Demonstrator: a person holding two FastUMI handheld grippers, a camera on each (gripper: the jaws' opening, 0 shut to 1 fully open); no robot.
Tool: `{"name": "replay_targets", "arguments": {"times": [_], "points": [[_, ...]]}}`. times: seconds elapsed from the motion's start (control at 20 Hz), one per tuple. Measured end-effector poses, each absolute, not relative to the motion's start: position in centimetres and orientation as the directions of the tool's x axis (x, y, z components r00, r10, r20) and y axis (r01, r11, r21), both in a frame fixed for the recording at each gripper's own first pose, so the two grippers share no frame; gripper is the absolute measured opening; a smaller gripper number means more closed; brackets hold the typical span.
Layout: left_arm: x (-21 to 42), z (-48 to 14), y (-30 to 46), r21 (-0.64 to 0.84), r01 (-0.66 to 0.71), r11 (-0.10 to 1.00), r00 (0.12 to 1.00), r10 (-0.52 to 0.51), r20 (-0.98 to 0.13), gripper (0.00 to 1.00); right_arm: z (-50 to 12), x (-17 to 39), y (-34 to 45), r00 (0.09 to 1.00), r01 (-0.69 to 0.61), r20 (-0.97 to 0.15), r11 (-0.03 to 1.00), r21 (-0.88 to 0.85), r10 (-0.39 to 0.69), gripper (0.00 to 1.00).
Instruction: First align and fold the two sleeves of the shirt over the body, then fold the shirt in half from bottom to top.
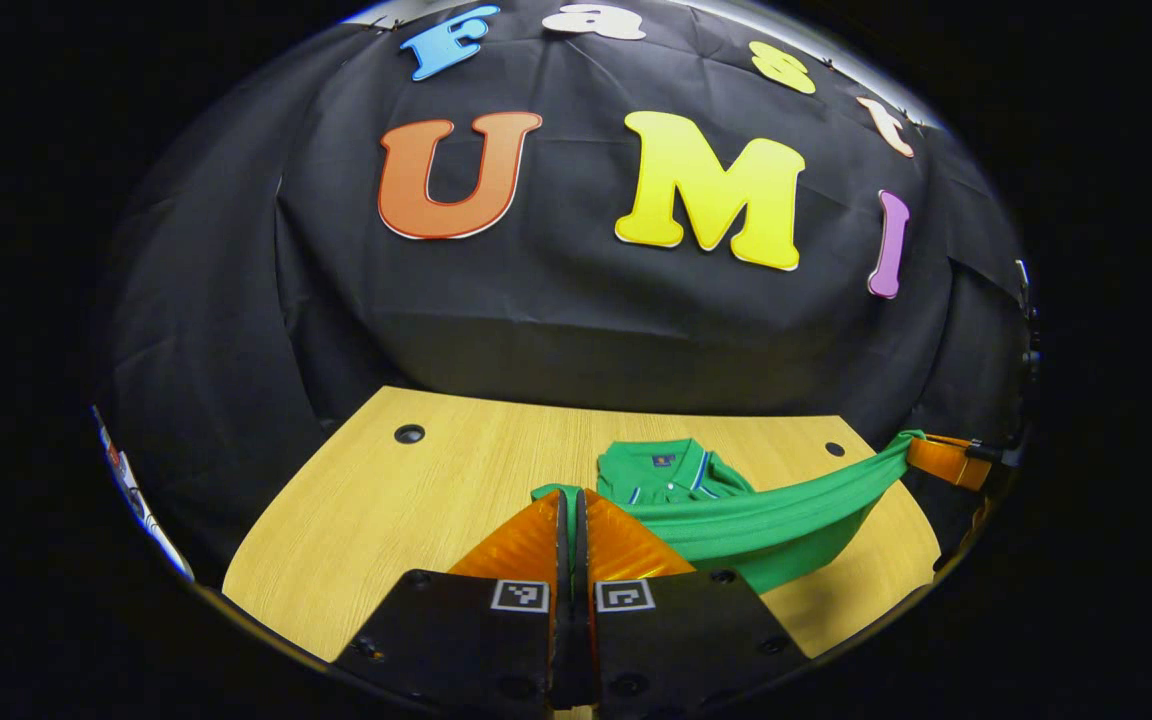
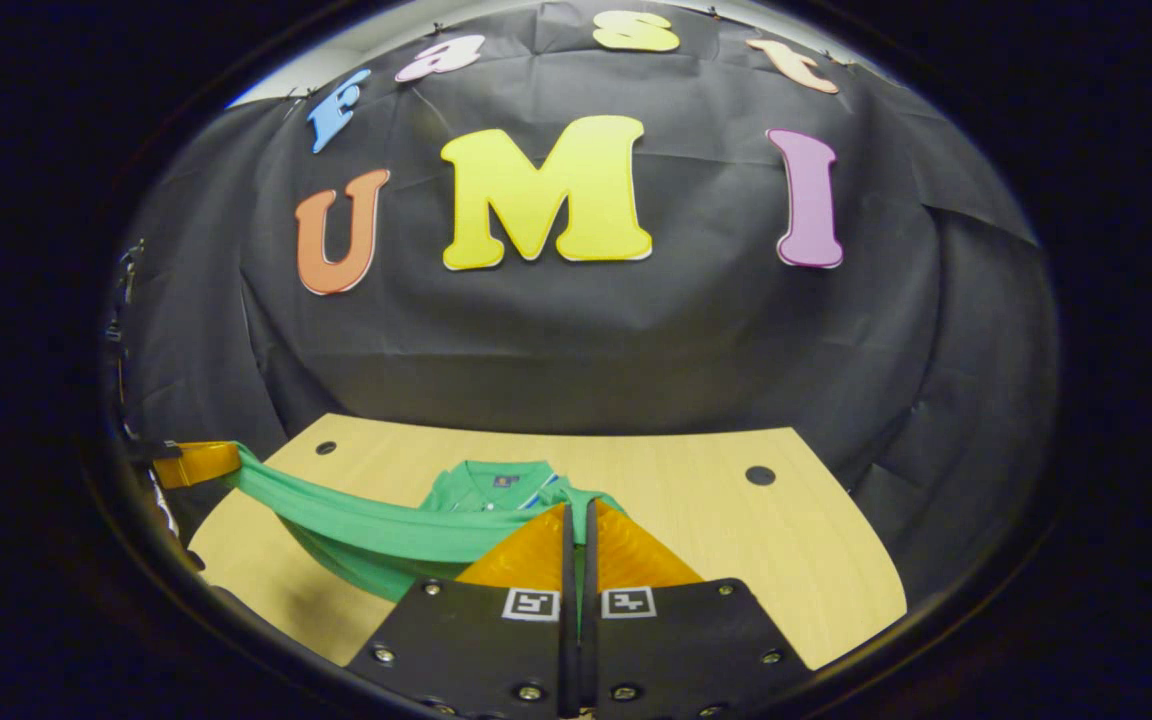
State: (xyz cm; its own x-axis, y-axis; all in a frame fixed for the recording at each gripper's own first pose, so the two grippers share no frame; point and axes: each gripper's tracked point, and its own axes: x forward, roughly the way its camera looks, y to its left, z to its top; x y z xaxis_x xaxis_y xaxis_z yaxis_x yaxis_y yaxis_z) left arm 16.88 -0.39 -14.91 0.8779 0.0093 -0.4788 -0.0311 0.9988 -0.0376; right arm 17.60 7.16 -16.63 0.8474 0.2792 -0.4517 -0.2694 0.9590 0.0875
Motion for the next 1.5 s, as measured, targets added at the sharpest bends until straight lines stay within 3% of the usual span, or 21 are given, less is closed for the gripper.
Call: {"name": "replay_targets", "arguments": {"times": [0.75,0.8,1.2,1.5], "points": [[31.6,-16.9,0.3,-0.022,-0.041,0.999,0.908,0.028,-0.419,0.03,-18.4,32.3,10.5,0.876,-0.283,-0.388,0.957,0.065,0.286,0.01],[32.6,-17.8,0.3,-0.016,-0.041,0.999,0.904,0.031,-0.426,0.06,-19.2,33.2,10.7,0.874,-0.282,-0.394,0.957,0.068,0.286,0.01],[37.8,-25.5,0.3,0.044,-0.044,0.998,0.891,0.059,-0.451,0.03,-25.7,38.3,12.3,0.86,-0.281,-0.43,0.958,0.054,0.276,0.01],[38.8,-34.4,0.4,0.063,-0.056,0.996,0.825,0.082,-0.56,0.03,-34.2,39.7,12.5,0.805,-0.261,-0.537,0.963,0.063,0.253,0.01]]}}
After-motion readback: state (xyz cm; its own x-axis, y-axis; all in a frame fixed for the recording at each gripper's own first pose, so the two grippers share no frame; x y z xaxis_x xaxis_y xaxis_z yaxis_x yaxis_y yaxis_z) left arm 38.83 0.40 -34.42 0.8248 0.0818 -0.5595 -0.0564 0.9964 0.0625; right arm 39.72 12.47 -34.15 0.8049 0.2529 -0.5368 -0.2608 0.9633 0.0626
